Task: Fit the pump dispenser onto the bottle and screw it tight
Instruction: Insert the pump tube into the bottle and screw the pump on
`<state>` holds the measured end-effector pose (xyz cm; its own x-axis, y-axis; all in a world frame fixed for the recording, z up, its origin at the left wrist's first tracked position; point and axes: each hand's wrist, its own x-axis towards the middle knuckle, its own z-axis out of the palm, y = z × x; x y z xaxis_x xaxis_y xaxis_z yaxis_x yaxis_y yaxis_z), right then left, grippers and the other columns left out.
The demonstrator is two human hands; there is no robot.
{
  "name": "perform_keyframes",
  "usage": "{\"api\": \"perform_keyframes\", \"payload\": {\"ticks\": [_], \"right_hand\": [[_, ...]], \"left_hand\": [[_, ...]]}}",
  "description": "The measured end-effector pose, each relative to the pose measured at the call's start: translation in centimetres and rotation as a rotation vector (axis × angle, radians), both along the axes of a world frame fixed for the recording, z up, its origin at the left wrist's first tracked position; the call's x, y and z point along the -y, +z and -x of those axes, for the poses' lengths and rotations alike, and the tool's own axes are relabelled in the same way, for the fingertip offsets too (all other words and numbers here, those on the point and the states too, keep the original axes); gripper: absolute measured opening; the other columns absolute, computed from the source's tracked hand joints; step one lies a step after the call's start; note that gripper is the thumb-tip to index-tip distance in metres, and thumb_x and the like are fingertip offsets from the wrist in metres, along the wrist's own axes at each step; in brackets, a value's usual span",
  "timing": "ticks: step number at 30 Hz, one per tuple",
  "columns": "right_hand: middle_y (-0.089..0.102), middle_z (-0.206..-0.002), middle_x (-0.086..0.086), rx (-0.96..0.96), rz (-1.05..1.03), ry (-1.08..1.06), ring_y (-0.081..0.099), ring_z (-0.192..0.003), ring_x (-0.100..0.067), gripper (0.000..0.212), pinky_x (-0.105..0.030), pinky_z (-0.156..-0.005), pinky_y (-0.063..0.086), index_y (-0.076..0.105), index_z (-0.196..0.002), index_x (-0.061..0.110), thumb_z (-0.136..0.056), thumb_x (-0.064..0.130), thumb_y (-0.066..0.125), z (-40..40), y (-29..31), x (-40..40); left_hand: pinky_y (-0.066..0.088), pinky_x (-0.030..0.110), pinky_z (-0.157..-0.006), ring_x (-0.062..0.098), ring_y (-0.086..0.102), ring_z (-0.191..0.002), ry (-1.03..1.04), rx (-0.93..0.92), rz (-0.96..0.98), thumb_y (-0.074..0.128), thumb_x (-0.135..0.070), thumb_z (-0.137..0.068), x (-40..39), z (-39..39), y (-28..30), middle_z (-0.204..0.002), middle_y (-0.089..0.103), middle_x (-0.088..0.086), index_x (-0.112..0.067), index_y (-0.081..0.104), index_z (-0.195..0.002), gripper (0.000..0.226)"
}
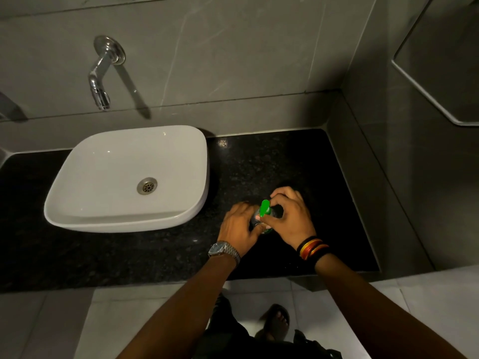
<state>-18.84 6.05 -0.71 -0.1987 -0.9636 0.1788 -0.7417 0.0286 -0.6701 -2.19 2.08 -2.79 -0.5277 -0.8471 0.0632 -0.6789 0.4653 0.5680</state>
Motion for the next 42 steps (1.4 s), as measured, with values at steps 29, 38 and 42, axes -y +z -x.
{"api": "perform_keyframes", "payload": {"ticks": [29, 38, 42], "right_hand": [[0.052, -0.136, 0.006, 0.076, -0.068, 0.050, 0.046, -0.123, -0.013, 0.036, -0.029, -0.103, 0.042, 0.073, -0.107, 0.016, -0.076, 0.033, 0.081, 0.2, 0.5, -0.2], [0.062, -0.113, 0.006, -0.092, -0.035, -0.037, 0.048, -0.111, -0.017, 0.042, -0.035, -0.095, 0.042, 0.077, -0.104, 0.015, -0.074, 0.045, 0.080, -0.8, 1.0, -0.4], [0.051, -0.131, 0.003, 0.132, -0.108, -0.030, 0.047, -0.123, -0.016, 0.051, -0.033, -0.103, 0.044, 0.073, -0.112, 0.017, -0.068, 0.039, 0.087, -0.5, 1.6, -0.6]], "left_hand": [[0.048, 0.041, -0.101, 0.030, 0.057, -0.121, 0.041, 0.020, -0.023, 0.071, -0.040, -0.087, -0.1, 0.1, 0.1, -0.125, 0.066, 0.011, -0.011, 0.064, -0.128, 0.050], [0.048, 0.042, -0.100, 0.031, 0.058, -0.122, 0.068, 0.019, -0.009, 0.067, -0.038, -0.085, -0.5, 0.2, 0.0, -0.125, 0.068, 0.011, -0.013, 0.065, -0.127, 0.049], [0.047, 0.041, -0.102, 0.030, 0.057, -0.125, 0.050, 0.025, -0.011, 0.071, -0.037, -0.087, -0.2, 0.1, 0.1, -0.127, 0.067, 0.011, -0.012, 0.067, -0.124, 0.045]]}}
